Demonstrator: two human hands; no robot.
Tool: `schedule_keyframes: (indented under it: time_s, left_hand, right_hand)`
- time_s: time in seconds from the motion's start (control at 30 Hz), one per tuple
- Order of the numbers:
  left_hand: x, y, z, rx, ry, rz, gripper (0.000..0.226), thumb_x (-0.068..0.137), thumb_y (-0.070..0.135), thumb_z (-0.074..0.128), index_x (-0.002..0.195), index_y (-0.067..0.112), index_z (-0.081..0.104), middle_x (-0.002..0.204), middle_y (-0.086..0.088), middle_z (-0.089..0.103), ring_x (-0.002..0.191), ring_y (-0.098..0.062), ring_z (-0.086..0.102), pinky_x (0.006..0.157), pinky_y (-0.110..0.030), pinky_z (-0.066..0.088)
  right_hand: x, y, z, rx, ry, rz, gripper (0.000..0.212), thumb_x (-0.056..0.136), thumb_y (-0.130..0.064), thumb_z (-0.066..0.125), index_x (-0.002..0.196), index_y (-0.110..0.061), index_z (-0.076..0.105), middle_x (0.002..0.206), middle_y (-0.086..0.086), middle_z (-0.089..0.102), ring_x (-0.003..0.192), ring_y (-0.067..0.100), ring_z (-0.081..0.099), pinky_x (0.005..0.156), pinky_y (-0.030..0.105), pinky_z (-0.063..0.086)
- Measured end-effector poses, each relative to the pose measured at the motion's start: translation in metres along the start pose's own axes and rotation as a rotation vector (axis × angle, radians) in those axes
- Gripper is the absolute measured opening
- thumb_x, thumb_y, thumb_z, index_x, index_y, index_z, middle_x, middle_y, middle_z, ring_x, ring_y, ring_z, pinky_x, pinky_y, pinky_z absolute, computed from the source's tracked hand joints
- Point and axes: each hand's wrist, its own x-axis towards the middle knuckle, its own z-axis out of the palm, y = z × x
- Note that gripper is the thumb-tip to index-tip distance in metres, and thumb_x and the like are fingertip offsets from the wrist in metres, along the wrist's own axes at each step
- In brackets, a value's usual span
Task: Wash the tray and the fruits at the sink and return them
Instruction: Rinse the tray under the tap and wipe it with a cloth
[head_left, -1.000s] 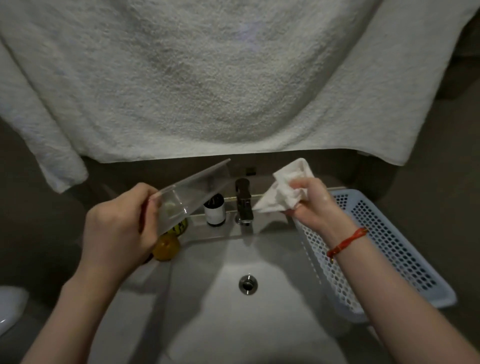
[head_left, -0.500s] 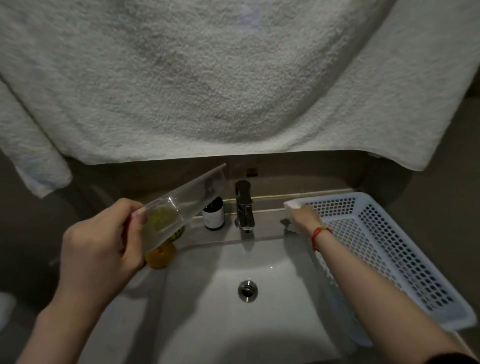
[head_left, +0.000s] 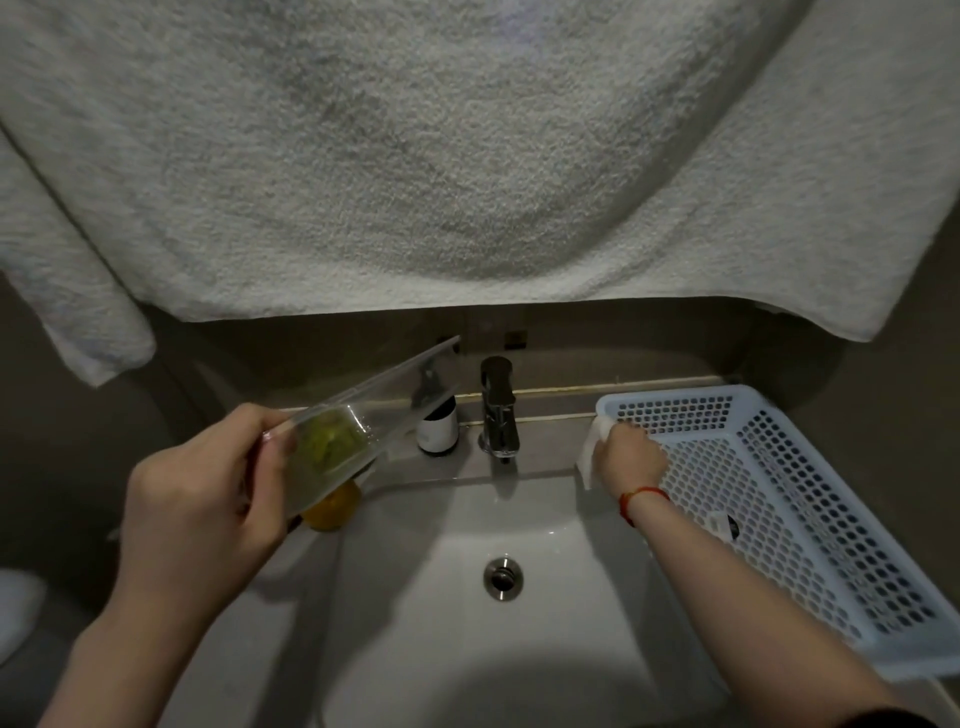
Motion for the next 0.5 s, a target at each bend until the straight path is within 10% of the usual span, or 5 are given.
schedule_keyframes:
  time_s: [0.33, 0.5]
  left_hand:
    - [-0.006, -0.002, 0.004, -0.051, 0.034, 0.028, 0.034, 0.091, 0.019, 0.04, 0.076, 0.0, 0.064, 0.057, -0.008, 0.057, 0.045, -0.028, 0.056, 0.055, -0.031, 0.036]
    - [-0.012, 0.003, 0.007, -0.055, 0.087, 0.17, 0.035, 0.092, 0.016, 0.042, 0.079, -0.006, 0.067, 0.066, -0.016, 0.064, 0.07, -0.016, 0.05, 0.066, -0.023, 0.038]
  right_hand:
    - [-0.004, 0.009, -0.009, -0.079, 0.041, -0.024, 0.053, 0.094, -0.048, 0.045, 0.119, -0.002, 0.054, 0.12, 0.019, 0.058, 0.111, 0.033, 0.055, 0.095, 0.041, 0.042]
    - [-0.017, -0.031, -0.066, 0.643, 0.088, -0.091, 0.05, 0.098, -0.044, 0.036, 0.084, -0.004, 0.063, 0.086, 0.016, 0.064, 0.085, 0.032, 0.061, 0.071, 0.036, 0.048]
